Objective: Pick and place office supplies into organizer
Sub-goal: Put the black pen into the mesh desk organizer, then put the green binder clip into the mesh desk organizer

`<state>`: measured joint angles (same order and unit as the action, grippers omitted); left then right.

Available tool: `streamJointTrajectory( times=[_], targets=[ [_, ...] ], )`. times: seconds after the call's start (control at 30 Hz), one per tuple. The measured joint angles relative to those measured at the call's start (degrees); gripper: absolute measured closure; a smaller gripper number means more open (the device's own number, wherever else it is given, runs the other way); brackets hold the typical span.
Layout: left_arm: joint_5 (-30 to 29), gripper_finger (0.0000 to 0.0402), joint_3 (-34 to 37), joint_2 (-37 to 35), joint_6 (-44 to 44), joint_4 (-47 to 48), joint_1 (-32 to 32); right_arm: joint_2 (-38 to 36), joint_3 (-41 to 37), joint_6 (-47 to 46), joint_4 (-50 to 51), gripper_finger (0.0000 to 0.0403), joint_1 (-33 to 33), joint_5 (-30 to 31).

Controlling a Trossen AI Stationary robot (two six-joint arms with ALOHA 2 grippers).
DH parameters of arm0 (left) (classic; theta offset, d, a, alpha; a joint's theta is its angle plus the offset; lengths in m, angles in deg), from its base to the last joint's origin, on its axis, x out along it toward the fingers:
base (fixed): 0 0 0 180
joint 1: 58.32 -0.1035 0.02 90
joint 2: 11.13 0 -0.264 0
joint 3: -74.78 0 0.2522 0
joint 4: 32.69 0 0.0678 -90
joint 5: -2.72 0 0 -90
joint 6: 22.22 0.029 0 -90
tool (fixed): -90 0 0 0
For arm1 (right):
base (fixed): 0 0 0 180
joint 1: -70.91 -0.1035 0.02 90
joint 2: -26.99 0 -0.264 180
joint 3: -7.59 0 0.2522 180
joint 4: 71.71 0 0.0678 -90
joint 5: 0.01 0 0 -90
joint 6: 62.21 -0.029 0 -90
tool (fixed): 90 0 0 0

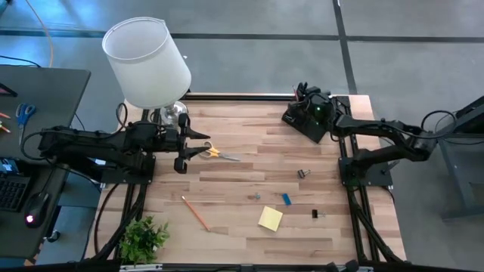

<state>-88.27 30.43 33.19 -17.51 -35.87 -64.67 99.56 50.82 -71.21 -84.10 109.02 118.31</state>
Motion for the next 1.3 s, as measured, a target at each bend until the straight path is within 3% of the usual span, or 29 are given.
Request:
streamJointTrajectory(
  times=[0.5, 1.0, 1.3],
  targets=[
    [-0.1, 0.0247, 0.0, 0.0, -0.2, 2.6, 0.0, 0.1, -0.4, -1.7, 6.5, 0.0377, 4.8, -1.5],
    [1.0, 0.0247, 0.0, 0.0, -1.3, 2.6, 0.0, 0.1, -0.4, -5.1, 8.3, 0.0284, 5.0, -2.0],
    [1.0, 0.0247, 0.0, 0.0, -1.6, 2.6, 0.0, 0.1, -0.4, -4.4, 7.4, 0.0285, 4.6, -6.6]
  ],
)
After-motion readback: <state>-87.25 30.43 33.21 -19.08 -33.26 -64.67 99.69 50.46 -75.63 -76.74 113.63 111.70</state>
